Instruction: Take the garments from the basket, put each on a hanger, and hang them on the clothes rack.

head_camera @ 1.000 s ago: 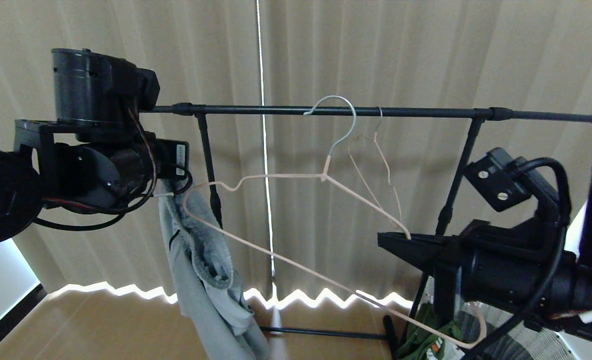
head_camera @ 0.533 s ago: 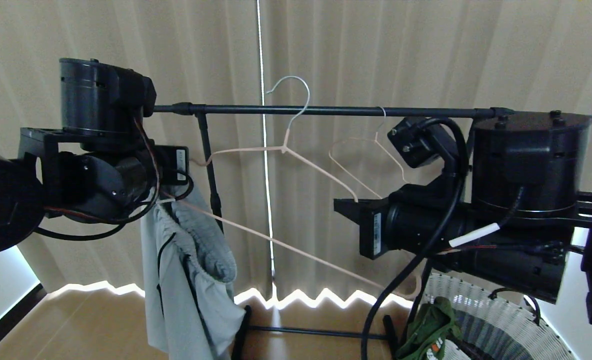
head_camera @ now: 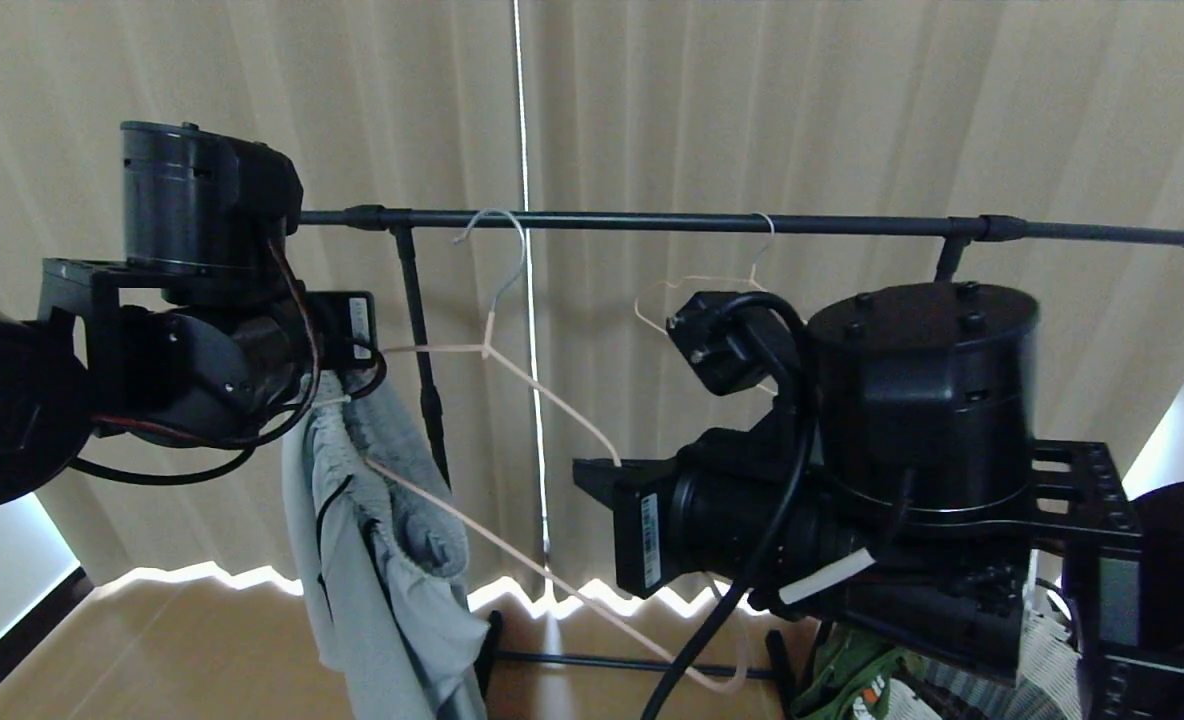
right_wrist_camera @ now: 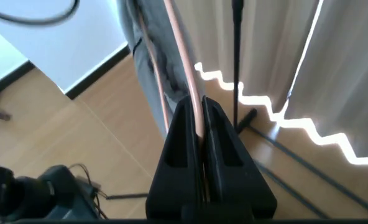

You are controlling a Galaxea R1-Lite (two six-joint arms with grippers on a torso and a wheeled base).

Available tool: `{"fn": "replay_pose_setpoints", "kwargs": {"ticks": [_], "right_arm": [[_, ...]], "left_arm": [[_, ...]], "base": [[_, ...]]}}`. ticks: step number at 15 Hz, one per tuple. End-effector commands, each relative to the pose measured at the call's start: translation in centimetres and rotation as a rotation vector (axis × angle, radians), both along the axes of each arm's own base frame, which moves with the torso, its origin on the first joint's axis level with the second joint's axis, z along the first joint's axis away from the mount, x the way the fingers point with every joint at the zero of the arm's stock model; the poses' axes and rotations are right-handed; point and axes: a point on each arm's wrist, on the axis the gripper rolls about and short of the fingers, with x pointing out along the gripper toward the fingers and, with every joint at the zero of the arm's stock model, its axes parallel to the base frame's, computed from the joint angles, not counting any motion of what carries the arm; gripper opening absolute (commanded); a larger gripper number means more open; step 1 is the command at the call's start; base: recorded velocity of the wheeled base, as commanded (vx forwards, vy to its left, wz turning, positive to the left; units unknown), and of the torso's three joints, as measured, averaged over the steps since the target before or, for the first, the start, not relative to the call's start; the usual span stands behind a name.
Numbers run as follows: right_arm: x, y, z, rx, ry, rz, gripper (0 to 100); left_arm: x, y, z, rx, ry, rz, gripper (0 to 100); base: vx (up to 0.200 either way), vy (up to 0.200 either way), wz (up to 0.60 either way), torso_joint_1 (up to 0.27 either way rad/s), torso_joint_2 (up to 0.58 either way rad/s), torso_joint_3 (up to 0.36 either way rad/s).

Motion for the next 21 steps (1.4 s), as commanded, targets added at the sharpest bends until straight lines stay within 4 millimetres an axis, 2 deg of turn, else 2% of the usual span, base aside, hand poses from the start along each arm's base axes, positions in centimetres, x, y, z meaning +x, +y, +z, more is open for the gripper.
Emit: {"fn": "replay_pose_setpoints", "kwargs": {"ticks": [1, 6, 9, 10, 11, 12, 15, 17, 21], "right_arm": [[0.7, 1.0, -1.6, -0.038, 0.022, -0.007, 0], [3.6, 1.4, -1.7, -0.032, 0.009, -0.095, 0], [4.2, 2.0, -1.5, -0.019, 0.001, -0.096, 0], [4.7, 2.7, -1.5, -0.010, -0.005, -0.097, 0], [4.8, 2.7, -1.4, -0.008, -0.007, -0.097, 0], [5.3, 3.4, -1.3, 0.004, -0.015, -0.097, 0], [5.4, 3.6, -1.3, 0.007, -0.016, -0.097, 0], [5.3, 3.5, -1.1, 0.011, -0.019, -0.097, 0], [5.1, 2.8, -0.5, 0.017, -0.050, -0.148, 0]], "left_arm": [[-0.1, 0.1, 0.2, -0.003, -0.006, 0.001, 0], [-1.6, 0.5, 1.6, -0.023, -0.046, -0.009, 0], [-2.2, 0.0, 1.7, -0.027, -0.050, -0.034, 0], [-3.0, -1.1, 1.8, -0.058, -0.058, -0.079, 0], [-3.2, -1.4, 1.8, -0.064, -0.058, -0.087, 0], [-4.6, -2.8, 2.2, -0.109, -0.076, -0.152, 0], [-6.2, -3.7, 2.6, -0.123, -0.084, -0.222, 0], [-6.8, -3.5, 2.9, -0.131, -0.090, -0.253, 0], [-9.1, -1.0, 2.0, -0.173, -0.037, -0.449, 0]], "base": [[0.000, 0.000, 0.00, 0.000, 0.00, 0.000], [0.000, 0.000, 0.00, 0.000, 0.00, 0.000], [0.000, 0.000, 0.00, 0.000, 0.00, 0.000], [0.000, 0.000, 0.00, 0.000, 0.00, 0.000], [0.000, 0.000, 0.00, 0.000, 0.00, 0.000], [0.000, 0.000, 0.00, 0.000, 0.00, 0.000], [0.000, 0.000, 0.00, 0.000, 0.00, 0.000], [0.000, 0.000, 0.00, 0.000, 0.00, 0.000], [0.000, 0.000, 0.00, 0.000, 0.00, 0.000]]}}
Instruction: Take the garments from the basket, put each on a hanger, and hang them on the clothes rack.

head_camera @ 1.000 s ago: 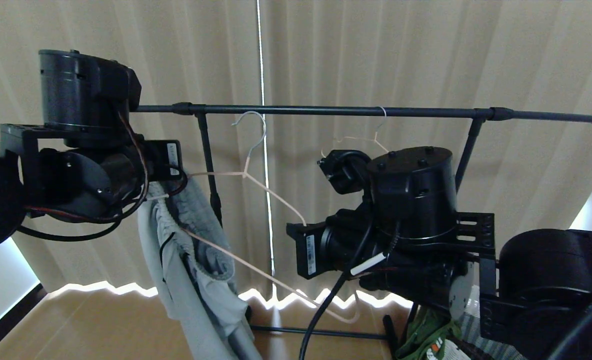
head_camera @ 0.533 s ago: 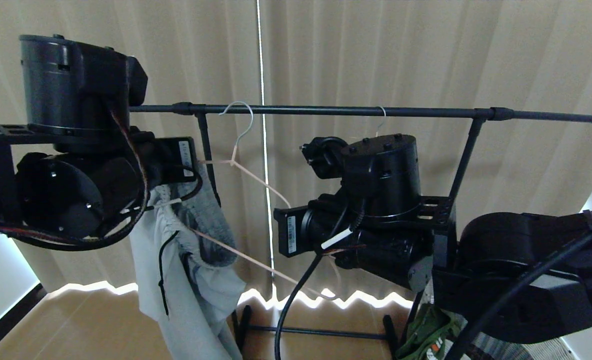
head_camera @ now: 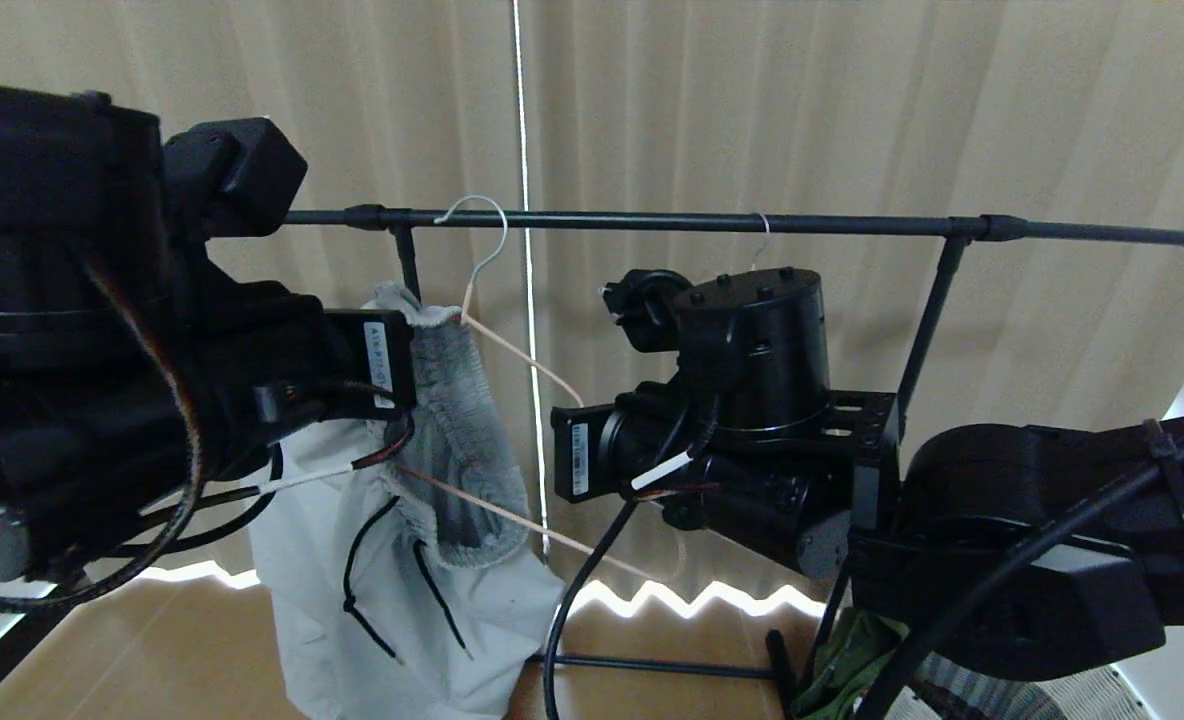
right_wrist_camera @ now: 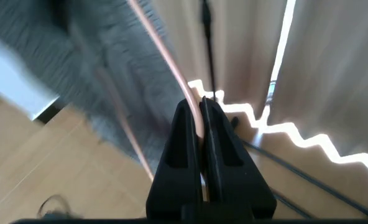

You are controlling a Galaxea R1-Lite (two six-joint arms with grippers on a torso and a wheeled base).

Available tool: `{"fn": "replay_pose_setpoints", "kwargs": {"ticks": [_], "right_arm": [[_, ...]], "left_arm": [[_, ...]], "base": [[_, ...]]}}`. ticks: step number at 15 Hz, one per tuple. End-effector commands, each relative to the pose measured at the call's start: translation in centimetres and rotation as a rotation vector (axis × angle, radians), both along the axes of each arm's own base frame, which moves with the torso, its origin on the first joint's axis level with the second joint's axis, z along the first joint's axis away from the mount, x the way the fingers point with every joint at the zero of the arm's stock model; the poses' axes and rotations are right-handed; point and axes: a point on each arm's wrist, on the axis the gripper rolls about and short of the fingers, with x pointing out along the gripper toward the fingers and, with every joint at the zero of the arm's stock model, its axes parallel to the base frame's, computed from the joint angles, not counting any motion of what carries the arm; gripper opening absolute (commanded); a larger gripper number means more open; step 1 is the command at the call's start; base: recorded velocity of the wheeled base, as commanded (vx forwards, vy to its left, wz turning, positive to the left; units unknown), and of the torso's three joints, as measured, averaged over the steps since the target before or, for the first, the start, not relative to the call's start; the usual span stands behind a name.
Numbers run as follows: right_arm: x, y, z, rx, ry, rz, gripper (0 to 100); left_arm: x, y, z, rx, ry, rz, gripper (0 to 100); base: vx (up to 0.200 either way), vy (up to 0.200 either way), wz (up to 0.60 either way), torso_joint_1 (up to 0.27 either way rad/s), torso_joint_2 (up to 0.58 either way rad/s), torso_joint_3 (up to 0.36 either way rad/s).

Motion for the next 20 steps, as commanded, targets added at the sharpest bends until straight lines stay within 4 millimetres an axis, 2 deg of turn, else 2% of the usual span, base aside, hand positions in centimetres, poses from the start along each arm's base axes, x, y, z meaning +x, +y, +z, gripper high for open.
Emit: {"fn": "replay_pose_setpoints", "kwargs": {"ticks": [1, 9, 10, 14, 16, 18, 19, 20], "right_arm": [[-0.4, -0.5, 0.5, 0.009, -0.019, 0.001, 0], [-1.1, -1.4, 0.7, 0.019, -0.217, 0.036, 0], [-1.1, -1.5, 0.7, 0.019, -0.227, 0.035, 0], [-0.5, -2.2, 1.1, 0.023, -0.248, 0.012, 0], [-0.1, -2.9, 1.3, 0.018, -0.253, -0.010, 0], [0.8, -4.4, 1.9, 0.005, -0.278, -0.051, 0], [1.0, -4.9, 1.9, -0.008, -0.283, -0.062, 0], [1.5, -6.8, 1.9, -0.057, -0.299, -0.095, 0]], "left_arm": [[-1.4, 1.8, 0.1, 0.002, -0.013, -0.016, 0], [-2.0, 2.3, -0.9, 0.039, 0.001, -0.024, 0], [-2.2, 2.4, -1.0, 0.040, 0.001, -0.029, 100], [-3.4, 3.1, -0.8, 0.042, -0.019, -0.072, 100], [-5.0, 4.2, -1.0, 0.025, -0.032, -0.118, 100], [-7.3, 5.8, -1.1, 0.015, -0.065, -0.191, 100], [-7.6, 6.2, -1.1, 0.026, -0.081, -0.196, 100], [-8.1, 7.2, -0.9, 0.076, -0.121, -0.169, 100]], "base": [[0.000, 0.000, 0.00, 0.000, 0.00, 0.000], [0.000, 0.000, 0.00, 0.000, 0.00, 0.000], [0.000, 0.000, 0.00, 0.000, 0.00, 0.000], [0.000, 0.000, 0.00, 0.000, 0.00, 0.000], [0.000, 0.000, 0.00, 0.000, 0.00, 0.000], [0.000, 0.000, 0.00, 0.000, 0.00, 0.000], [0.000, 0.000, 0.00, 0.000, 0.00, 0.000], [0.000, 0.000, 0.00, 0.000, 0.00, 0.000]]}}
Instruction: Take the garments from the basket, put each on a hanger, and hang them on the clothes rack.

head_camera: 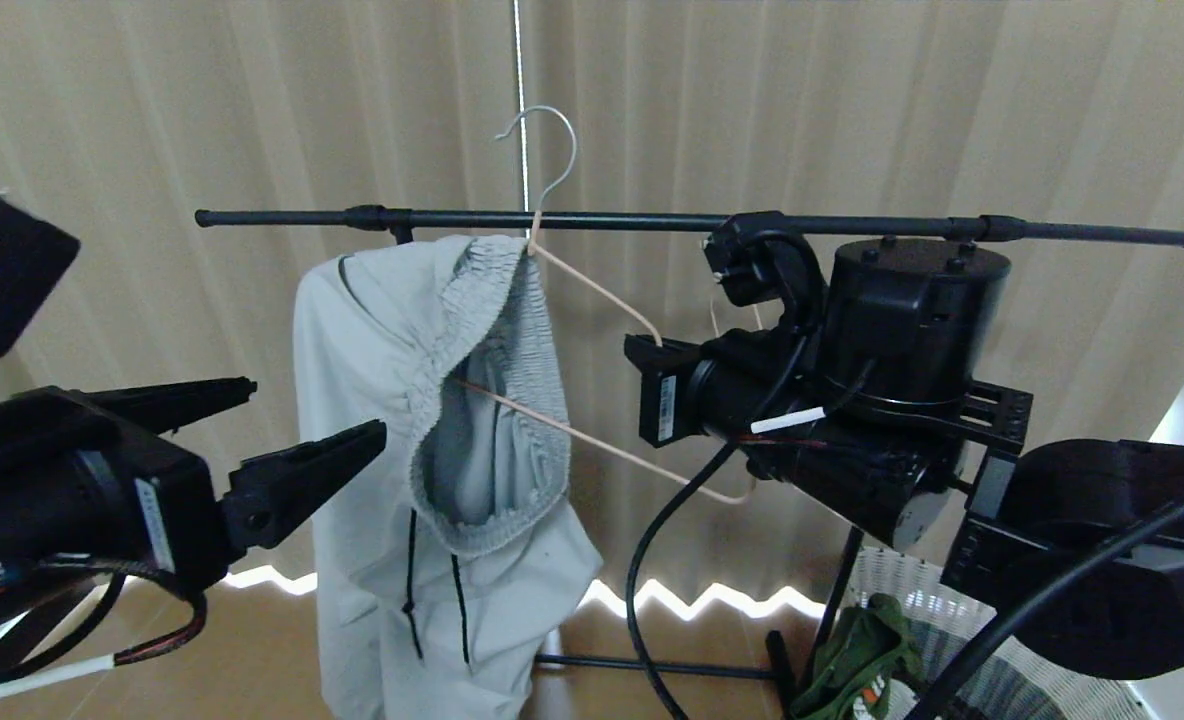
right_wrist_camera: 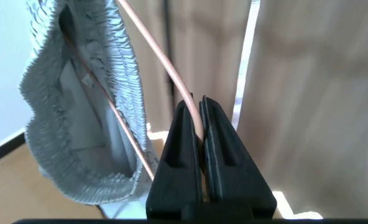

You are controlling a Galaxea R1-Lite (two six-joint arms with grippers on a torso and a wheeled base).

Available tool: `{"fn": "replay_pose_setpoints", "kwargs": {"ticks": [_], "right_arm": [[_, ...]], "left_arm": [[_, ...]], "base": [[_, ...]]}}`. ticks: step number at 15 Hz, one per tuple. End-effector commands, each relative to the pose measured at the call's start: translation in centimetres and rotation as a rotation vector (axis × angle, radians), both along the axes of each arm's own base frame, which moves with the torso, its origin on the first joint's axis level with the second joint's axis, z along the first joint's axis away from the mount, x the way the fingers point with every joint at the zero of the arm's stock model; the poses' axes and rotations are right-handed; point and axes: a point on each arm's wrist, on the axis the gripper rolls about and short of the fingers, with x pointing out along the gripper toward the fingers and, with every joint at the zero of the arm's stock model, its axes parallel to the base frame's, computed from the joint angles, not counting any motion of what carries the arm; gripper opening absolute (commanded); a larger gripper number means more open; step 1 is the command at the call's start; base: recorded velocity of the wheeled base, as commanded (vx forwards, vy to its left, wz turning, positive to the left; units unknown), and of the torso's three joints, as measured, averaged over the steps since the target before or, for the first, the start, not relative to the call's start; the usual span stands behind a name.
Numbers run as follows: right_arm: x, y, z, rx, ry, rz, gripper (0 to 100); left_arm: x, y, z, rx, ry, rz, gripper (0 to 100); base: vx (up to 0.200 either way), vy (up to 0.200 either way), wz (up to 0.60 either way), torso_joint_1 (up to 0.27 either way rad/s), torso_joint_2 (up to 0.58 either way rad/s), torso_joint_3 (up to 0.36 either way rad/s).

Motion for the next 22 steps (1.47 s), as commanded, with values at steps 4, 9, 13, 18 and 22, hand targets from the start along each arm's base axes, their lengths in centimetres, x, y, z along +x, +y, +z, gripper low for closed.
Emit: {"fn": "replay_pose_setpoints", "kwargs": {"ticks": [4, 9, 13, 18, 22], "right_arm": [[-0.5, -5.1, 0.0, -0.046, 0.001, -0.011, 0], [-1.6, -6.1, -1.1, -0.088, -0.057, 0.107, 0], [-2.0, -6.2, -2.0, -0.104, -0.079, 0.142, 0], [-3.8, -5.2, -2.6, -0.105, -0.079, 0.208, 0], [-4.1, -5.2, -2.6, -0.103, -0.123, 0.227, 0]], "left_arm": [[0.2, 3.4, 0.2, 0.226, -0.119, 0.084, 100], [3.2, 2.0, 0.5, 0.408, -0.173, -0.144, 100], [5.4, 1.4, 0.4, 0.571, -0.212, -0.192, 100], [6.4, 1.0, 0.5, 0.561, -0.208, -0.221, 100], [6.4, 1.1, 0.3, 0.493, -0.189, -0.268, 100]], "base": [[0.000, 0.000, 0.00, 0.000, 0.00, 0.000], [0.000, 0.000, 0.00, 0.000, 0.00, 0.000], [0.000, 0.000, 0.00, 0.000, 0.00, 0.000], [0.000, 0.000, 0.00, 0.000, 0.00, 0.000], [0.000, 0.000, 0.00, 0.000, 0.00, 0.000]]}}
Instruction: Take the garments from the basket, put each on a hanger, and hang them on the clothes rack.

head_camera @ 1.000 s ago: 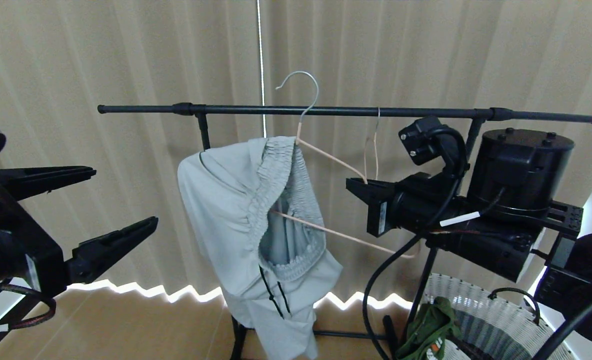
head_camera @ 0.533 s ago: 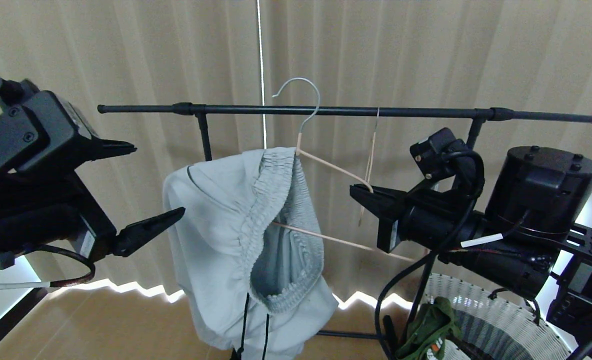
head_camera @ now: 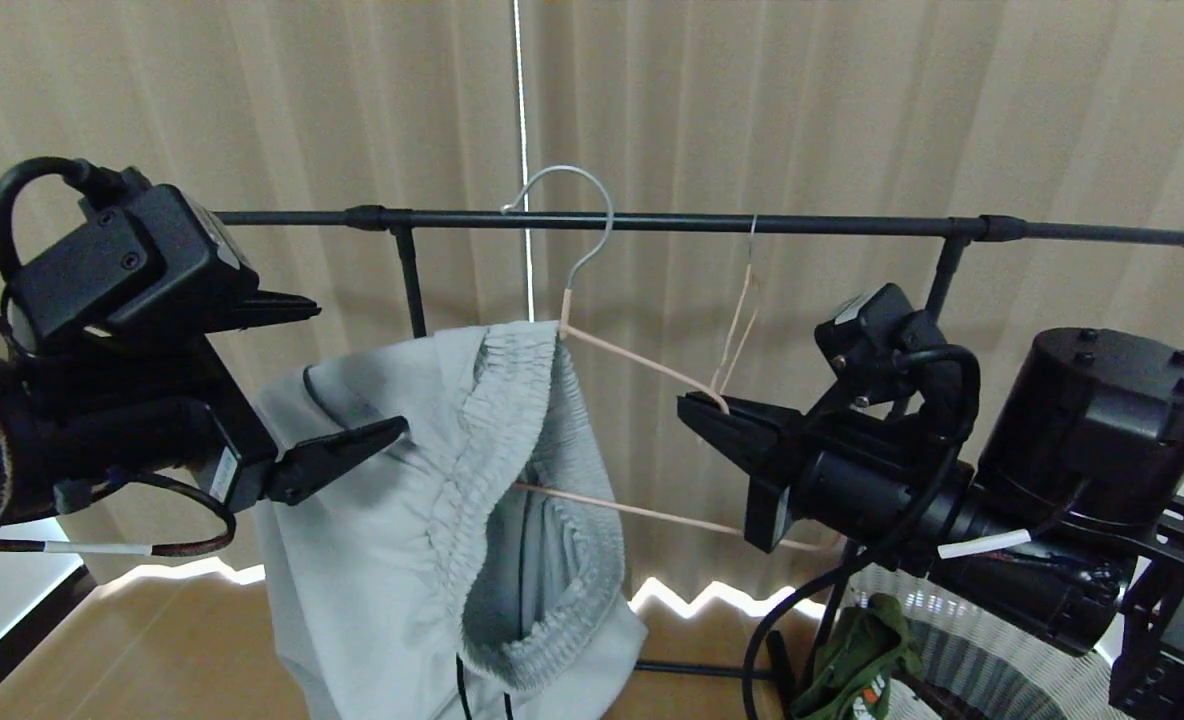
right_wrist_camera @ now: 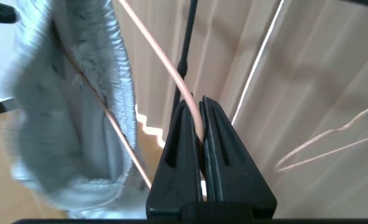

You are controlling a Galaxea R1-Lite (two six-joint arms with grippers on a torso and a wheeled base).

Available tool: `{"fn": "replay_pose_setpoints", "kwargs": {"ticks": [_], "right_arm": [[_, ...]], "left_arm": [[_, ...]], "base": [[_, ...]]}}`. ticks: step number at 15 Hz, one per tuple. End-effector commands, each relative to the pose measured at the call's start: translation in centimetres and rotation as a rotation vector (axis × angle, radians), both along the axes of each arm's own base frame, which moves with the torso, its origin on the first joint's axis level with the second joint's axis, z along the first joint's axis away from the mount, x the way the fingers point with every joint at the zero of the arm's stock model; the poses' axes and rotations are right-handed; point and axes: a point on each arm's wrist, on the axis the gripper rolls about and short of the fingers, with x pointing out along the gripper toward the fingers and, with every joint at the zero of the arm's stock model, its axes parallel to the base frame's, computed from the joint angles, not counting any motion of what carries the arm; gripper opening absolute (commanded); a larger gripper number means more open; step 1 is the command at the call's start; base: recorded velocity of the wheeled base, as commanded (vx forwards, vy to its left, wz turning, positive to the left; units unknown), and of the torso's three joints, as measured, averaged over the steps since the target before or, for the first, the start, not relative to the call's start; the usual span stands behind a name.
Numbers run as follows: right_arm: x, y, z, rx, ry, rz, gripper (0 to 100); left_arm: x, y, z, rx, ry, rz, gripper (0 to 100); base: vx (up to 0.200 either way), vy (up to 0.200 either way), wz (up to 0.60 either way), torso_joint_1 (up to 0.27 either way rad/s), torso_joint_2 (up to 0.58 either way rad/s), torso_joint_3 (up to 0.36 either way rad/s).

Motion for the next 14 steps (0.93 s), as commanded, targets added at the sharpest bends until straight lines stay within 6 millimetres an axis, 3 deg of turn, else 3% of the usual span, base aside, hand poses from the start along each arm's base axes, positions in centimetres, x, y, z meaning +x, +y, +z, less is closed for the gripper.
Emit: {"fn": "replay_pose_setpoints", "kwargs": {"ticks": [1, 13, 14], "right_arm": [[-0.2, 0.0, -0.1, -0.003, 0.001, 0.011, 0], [-1.7, 0.7, -0.1, 0.027, -0.032, 0.111, 0], [-1.7, 0.7, -0.1, 0.027, -0.032, 0.111, 0]], "left_arm": [[0.4, -0.1, -0.3, 0.005, 0.016, -0.001, 100], [0.9, -1.0, -0.1, -0.009, -0.019, -0.036, 100], [0.9, -1.0, -0.1, -0.008, -0.018, -0.035, 0]], "base": [[0.000, 0.000, 0.00, 0.000, 0.00, 0.000], [0.000, 0.000, 0.00, 0.000, 0.00, 0.000], [0.000, 0.000, 0.00, 0.000, 0.00, 0.000]]}}
